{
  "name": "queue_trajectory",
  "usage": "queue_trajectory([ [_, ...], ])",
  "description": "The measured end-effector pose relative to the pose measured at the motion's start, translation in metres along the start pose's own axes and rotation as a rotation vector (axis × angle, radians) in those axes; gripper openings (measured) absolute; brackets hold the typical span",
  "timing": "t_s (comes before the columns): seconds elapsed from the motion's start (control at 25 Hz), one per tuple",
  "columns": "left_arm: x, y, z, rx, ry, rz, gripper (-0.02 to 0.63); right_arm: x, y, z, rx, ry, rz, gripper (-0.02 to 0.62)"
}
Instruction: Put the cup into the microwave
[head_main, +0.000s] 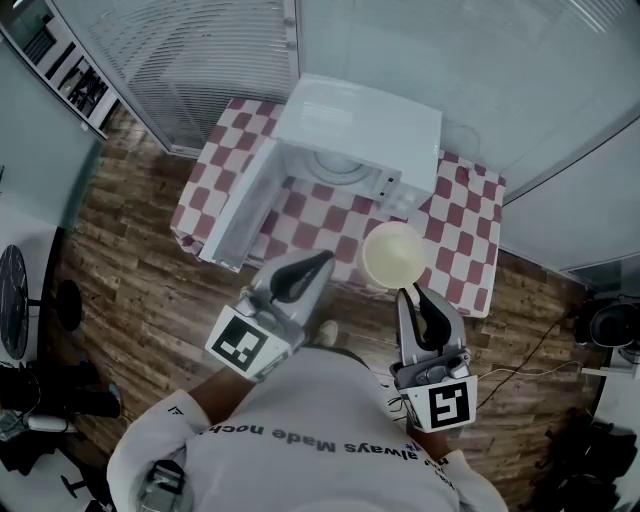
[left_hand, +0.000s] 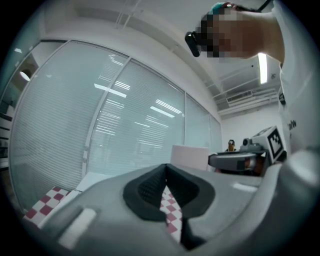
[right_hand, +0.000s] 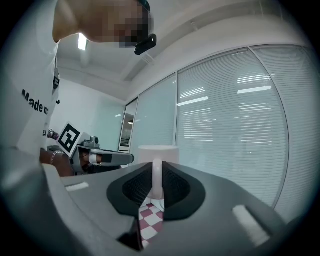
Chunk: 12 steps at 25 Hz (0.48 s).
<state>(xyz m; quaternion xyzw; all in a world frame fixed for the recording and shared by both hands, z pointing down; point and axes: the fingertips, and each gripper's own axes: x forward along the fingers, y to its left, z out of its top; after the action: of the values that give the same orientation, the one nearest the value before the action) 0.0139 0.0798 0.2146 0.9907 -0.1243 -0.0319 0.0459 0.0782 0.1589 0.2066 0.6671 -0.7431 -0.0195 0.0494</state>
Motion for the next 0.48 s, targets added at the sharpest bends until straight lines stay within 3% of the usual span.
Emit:
queue_trajectory([
  [0.48,0.01,0.048,-0.004,-0.011,0.013,0.035,0.005,0.048,-0.007,-0.003,0.016,0.007,0.032,0.043],
])
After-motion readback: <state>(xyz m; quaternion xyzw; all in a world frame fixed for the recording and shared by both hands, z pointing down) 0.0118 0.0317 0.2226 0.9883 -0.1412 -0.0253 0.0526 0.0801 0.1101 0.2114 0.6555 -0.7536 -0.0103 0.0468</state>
